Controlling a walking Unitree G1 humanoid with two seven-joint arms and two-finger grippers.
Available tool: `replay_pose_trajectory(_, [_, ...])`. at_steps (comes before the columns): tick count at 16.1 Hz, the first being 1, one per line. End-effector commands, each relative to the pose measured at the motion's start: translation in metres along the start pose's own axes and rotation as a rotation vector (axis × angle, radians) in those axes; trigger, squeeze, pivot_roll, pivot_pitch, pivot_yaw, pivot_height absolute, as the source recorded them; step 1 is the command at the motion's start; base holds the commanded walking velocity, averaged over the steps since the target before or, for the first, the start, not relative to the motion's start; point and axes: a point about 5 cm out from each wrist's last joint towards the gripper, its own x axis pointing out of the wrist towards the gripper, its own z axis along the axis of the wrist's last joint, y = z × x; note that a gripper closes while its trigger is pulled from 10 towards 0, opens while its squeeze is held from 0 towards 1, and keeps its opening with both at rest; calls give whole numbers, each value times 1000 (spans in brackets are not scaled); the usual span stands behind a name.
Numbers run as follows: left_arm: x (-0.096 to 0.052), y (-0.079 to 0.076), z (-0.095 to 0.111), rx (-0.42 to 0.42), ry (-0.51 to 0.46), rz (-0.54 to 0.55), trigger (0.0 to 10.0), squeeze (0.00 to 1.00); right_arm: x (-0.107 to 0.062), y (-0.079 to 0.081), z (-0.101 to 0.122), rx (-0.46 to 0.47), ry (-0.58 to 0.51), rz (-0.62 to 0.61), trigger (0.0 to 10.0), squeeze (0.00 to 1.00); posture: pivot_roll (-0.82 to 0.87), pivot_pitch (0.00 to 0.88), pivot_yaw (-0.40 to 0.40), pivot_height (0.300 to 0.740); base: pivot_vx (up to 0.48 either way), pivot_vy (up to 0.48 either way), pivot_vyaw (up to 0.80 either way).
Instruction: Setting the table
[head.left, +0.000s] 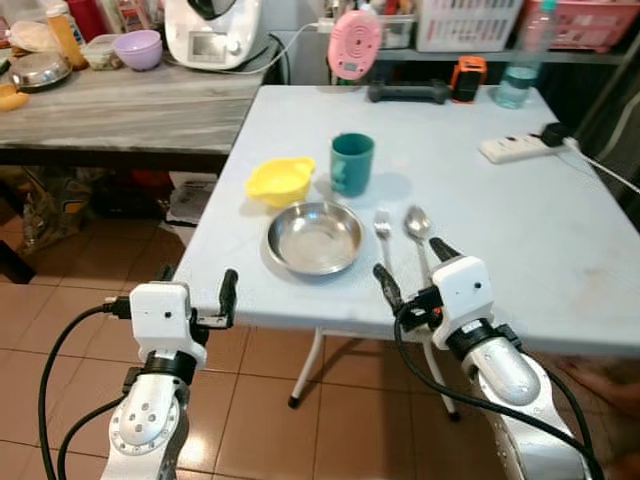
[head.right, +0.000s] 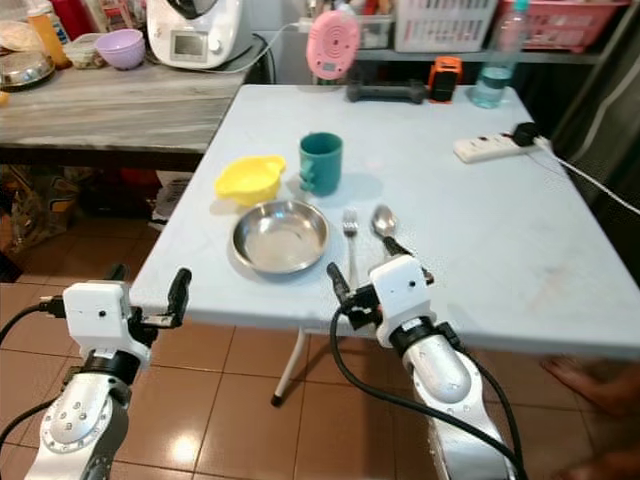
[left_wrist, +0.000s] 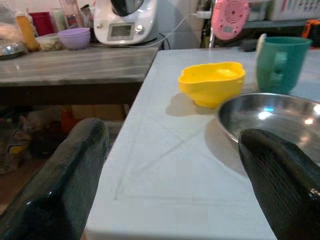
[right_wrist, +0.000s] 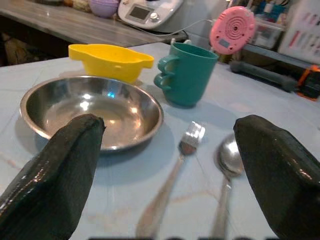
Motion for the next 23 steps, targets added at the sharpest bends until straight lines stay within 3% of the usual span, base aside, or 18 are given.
replay_pose_trajectory(1, [-2, 0, -1, 4, 12, -11, 10000, 0, -1, 3, -2, -1, 5, 18, 10000, 0, -122, 102, 56, 740, 480, 0, 0])
replay_pose_trajectory(9, [-4, -1, -1, -2, 17, -19, 10000, 0, -3, 5, -4, 12, 11, 30, 10000, 0, -119, 110, 61, 740, 450, 0, 0])
replay_pose_trajectory(14, [-13, 1, -7, 35, 45, -61, 10000, 0, -3, 5, -13, 74, 73, 37, 10000, 0, -118, 114, 61, 740, 0, 0, 0])
replay_pose_trajectory(18, [-17, 9, -8, 78, 54, -57, 10000, 0, 2, 11, -6, 27, 52, 78, 10000, 0, -113, 122, 68, 740, 0, 0, 0])
replay_pose_trajectory(22, [-27, 18, -10, 88, 90, -125, 10000, 0, 8, 11, -3, 71, 59, 85, 10000, 0, -109, 123, 69, 740, 0, 0, 0])
replay_pose_trajectory(23, [-32, 18, -10, 82, 102, -171, 10000, 0, 11, 12, -2, 167, 81, 103, 10000, 0, -100, 130, 65, 740, 0, 0, 0])
